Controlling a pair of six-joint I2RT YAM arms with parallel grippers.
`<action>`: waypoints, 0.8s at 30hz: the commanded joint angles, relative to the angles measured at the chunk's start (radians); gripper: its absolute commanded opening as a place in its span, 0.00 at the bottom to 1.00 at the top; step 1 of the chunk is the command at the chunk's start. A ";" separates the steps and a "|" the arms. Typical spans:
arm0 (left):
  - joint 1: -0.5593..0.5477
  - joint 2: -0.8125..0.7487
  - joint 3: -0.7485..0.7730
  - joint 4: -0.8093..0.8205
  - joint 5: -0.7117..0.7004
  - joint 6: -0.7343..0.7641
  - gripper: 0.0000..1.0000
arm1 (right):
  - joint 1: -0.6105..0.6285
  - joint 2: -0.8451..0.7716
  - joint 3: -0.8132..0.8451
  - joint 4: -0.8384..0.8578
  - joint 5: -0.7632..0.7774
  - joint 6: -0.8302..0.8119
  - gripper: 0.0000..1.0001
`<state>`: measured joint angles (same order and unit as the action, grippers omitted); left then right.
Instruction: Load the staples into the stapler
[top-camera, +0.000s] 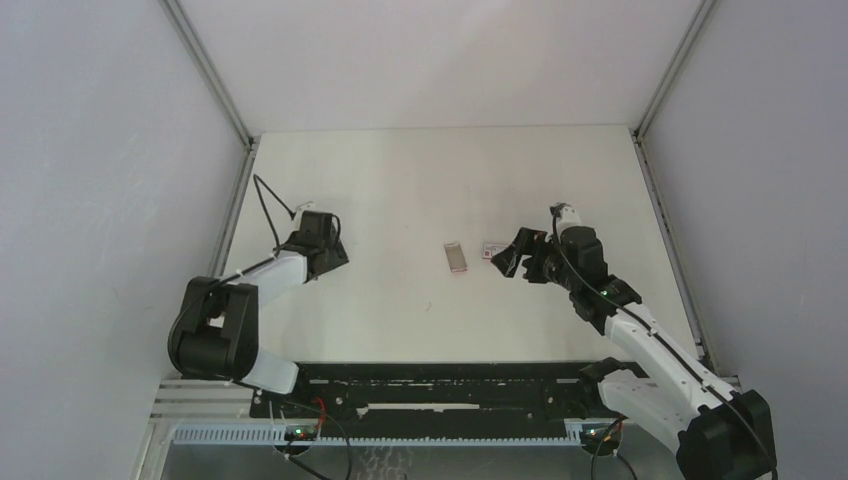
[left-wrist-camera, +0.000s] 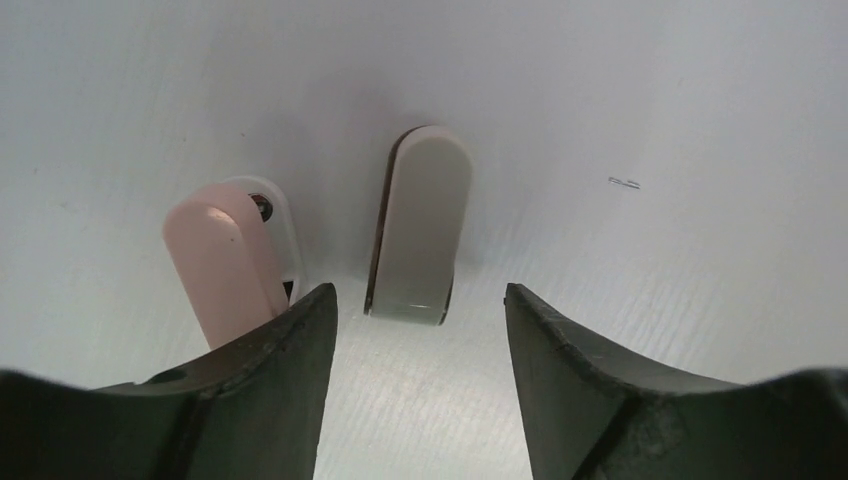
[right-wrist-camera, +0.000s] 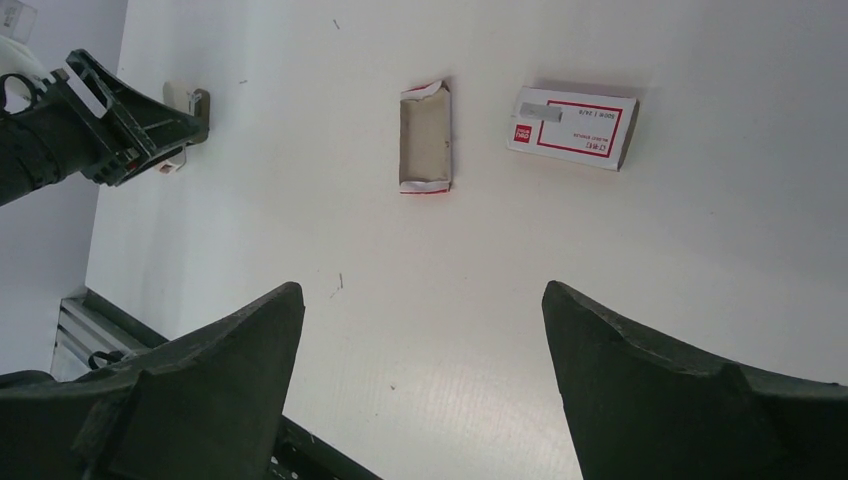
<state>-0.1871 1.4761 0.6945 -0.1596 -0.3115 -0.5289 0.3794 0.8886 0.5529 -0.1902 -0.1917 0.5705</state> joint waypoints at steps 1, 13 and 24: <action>0.006 -0.071 0.041 0.025 0.062 0.023 0.69 | -0.013 0.022 0.030 0.063 0.003 -0.036 0.89; 0.204 -0.358 0.001 0.158 0.183 0.103 0.83 | -0.263 0.016 0.078 0.051 0.070 -0.163 0.89; 0.441 -0.748 -0.502 0.625 -0.053 0.102 0.91 | -0.494 -0.100 -0.242 0.494 0.358 -0.169 0.90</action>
<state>0.2520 0.7757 0.3138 0.2443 -0.2550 -0.4763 -0.1146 0.7834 0.4370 0.0311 0.0090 0.4442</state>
